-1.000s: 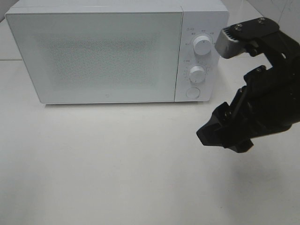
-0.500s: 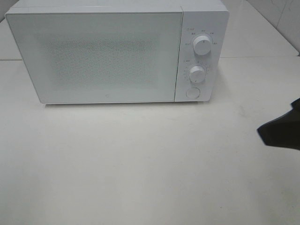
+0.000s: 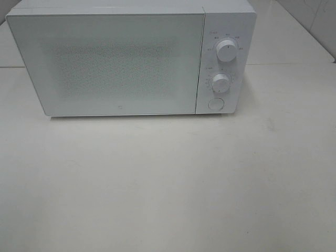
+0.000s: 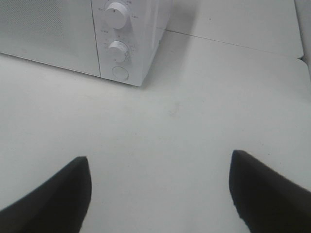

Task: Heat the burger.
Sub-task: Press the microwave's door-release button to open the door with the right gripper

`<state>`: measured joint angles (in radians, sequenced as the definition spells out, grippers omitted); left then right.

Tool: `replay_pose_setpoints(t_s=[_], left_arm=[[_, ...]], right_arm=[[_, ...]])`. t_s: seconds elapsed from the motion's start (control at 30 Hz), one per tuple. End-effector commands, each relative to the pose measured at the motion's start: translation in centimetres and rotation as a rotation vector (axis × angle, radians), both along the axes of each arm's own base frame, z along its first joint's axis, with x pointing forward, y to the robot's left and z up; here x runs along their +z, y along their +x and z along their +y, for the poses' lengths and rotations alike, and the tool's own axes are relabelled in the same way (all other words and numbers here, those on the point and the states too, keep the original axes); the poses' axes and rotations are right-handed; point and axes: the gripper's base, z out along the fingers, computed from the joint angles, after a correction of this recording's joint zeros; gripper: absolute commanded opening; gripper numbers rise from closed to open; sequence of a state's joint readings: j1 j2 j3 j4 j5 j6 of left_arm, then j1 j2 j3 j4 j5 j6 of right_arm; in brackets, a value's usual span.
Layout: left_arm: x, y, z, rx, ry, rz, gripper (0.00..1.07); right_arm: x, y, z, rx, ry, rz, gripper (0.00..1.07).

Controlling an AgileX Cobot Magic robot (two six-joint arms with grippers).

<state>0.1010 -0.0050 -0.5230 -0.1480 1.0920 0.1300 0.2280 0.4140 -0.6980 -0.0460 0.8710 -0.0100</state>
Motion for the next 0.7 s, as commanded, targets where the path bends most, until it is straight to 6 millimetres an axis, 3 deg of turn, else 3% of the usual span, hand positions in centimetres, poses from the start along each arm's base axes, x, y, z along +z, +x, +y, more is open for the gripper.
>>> replay_pose_setpoints(t_s=[0.03, 0.13, 0.23, 0.33, 0.6, 0.7], left_arm=[[0.1, -0.2, -0.1, -0.001, -0.002, -0.031, 0.98], [0.1, -0.2, -0.1, -0.001, -0.002, -0.031, 0.98], [0.1, -0.2, -0.1, -0.001, -0.002, -0.031, 0.98], [0.1, -0.2, -0.1, -0.001, -0.002, -0.031, 0.98], [0.1, -0.2, 0.0, -0.001, -0.001, -0.031, 0.98], [0.1, -0.2, -0.1, -0.002, -0.003, -0.031, 0.98]], right_arm=[[-0.9, -1.3, -0.6, -0.053, 0.014, -0.005, 0.77], [-2.4, -3.7, -1.3, -0.092, 0.069, -0.05, 0.76], [-3.4, -4.5, -1.5, -0.093, 0.076, -0.075, 0.76], [-4.5, -5.0, -1.6, -0.114, 0.078, -0.085, 0.76], [-5.3, -6.9, -1.8, -0.206, 0.082, -0.15, 0.76], [-5.8, -6.7, -1.7, -0.214, 0.066, -0.117, 0.76]])
